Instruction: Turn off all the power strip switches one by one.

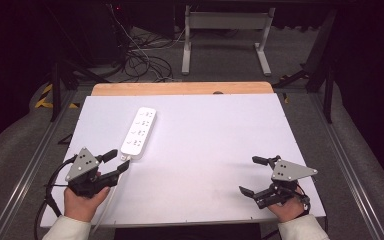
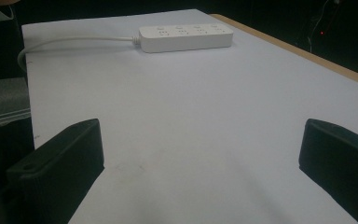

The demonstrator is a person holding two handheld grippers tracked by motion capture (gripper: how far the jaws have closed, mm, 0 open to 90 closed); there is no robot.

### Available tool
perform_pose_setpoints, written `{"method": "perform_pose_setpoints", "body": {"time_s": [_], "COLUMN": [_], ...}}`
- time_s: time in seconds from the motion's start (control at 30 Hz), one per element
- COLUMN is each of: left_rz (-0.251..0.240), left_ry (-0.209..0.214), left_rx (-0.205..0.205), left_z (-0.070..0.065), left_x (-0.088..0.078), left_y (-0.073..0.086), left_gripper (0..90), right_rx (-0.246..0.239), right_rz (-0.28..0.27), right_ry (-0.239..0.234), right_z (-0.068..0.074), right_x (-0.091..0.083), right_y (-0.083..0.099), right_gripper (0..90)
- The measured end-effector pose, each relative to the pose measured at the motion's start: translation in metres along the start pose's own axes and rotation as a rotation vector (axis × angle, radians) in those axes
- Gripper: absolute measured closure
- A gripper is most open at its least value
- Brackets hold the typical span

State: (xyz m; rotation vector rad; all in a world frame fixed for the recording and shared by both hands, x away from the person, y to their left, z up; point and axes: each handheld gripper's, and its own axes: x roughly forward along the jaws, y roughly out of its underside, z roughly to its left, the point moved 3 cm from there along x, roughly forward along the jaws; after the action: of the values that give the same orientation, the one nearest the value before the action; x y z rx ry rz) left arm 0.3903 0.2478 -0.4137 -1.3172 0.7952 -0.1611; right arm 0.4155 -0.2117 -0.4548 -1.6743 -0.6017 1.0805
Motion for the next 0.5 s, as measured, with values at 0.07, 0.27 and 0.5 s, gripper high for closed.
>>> {"method": "perform_pose_setpoints", "body": {"time_s": [0.07, 0.27, 0.5], "left_rz": [0.013, 0.039, 0.033], "left_ry": [-0.006, 0.003, 0.018], "left_rx": [0.01, 0.029, 0.011], "left_z": [0.002, 0.004, 0.007], "left_x": [0.005, 0.013, 0.02], "left_y": [-0.007, -0.014, -0.023], "left_gripper": [47.8, 48.6, 53.1], "right_rx": [0.001, 0.0, 0.0], "right_rz": [-0.003, -0.001, 0.0], "right_ry": [-0.002, -0.004, -0.007], "right_z": [0.0, 0.0, 0.0], "right_x": [-0.001, 0.0, 0.0], "right_y": [0.0, 0.0, 0.0], "right_gripper": [0.2, 0.2, 0.3]}}
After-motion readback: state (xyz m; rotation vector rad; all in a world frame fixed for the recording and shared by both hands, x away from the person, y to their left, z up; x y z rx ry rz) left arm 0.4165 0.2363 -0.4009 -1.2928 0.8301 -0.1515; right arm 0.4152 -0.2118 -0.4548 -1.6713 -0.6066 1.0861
